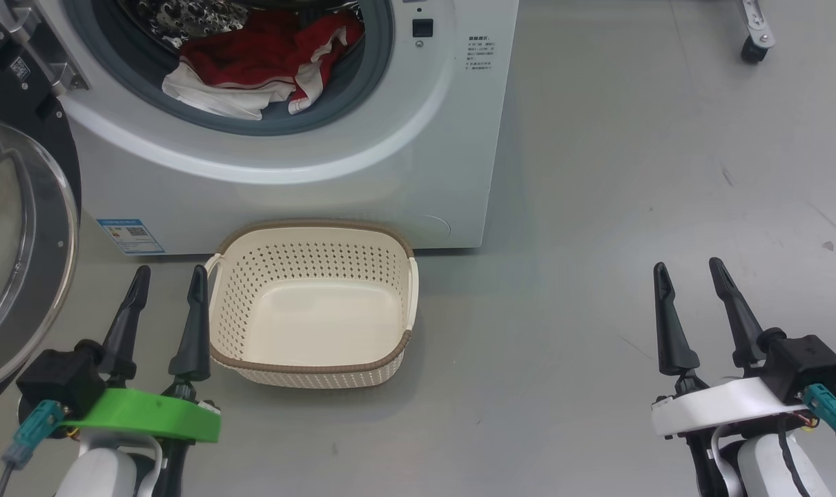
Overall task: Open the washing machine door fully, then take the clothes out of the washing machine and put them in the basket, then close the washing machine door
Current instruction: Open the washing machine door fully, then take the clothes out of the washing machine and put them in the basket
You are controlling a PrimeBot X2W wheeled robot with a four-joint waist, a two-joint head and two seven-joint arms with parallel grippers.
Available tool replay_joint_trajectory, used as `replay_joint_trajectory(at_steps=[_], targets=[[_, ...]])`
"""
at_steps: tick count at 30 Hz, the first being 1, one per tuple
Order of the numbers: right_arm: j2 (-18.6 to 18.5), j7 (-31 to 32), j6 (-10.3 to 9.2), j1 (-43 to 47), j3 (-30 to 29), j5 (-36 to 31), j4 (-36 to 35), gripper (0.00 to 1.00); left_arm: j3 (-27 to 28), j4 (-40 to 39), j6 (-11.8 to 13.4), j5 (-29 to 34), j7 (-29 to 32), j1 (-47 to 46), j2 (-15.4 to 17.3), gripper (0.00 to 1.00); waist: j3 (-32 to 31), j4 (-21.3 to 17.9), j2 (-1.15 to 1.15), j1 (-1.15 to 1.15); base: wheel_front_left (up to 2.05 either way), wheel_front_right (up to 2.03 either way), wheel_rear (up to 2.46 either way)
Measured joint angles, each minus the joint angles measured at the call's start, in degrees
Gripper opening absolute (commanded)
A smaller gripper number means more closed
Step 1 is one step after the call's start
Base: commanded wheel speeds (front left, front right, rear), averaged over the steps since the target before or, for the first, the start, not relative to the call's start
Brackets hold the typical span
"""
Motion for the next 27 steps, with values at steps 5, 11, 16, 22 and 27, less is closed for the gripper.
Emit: replay_joint_trajectory(at_steps=[5, 11, 16, 22, 27], targets=[[0.2, 0.0, 0.0, 0.0, -0.1, 0.0, -0.3, 1.0, 0.7, -1.2, 0.0, 1.4, 0.0, 0.7, -0.3, 1.0, 0.0, 0.0, 0.0, 0.0, 0.0, 0.0, 0.0], [0.3, 0.0, 0.01, 0.0, -0.1, 0.0, -0.5, 1.0, 1.3, -2.0, 0.0, 1.8, 0.0, 1.2, -0.8, 1.0, 0.0, 0.0, 0.0, 0.0, 0.0, 0.0, 0.0], [0.3, 0.0, 0.01, 0.0, -0.3, 0.0, -0.5, 1.0, 1.2, -2.6, 0.0, 2.2, 0.0, 1.7, -1.0, 1.0, 0.0, 0.0, 0.0, 0.0, 0.0, 0.0, 0.0], [0.4, 0.0, 0.03, 0.0, -0.3, -0.1, -0.6, 1.0, 1.1, -3.0, 0.0, 2.6, 0.0, 1.9, -1.3, 1.0, 0.0, 0.0, 0.0, 0.0, 0.0, 0.0, 0.0], [0.5, 0.0, 0.11, 0.0, -0.3, -0.1, -0.6, 1.0, 1.3, -3.1, 0.0, 2.7, 0.0, 2.0, -1.3, 1.0, -0.1, 0.1, 0.0, 0.0, 0.0, 0.0, 0.0]])
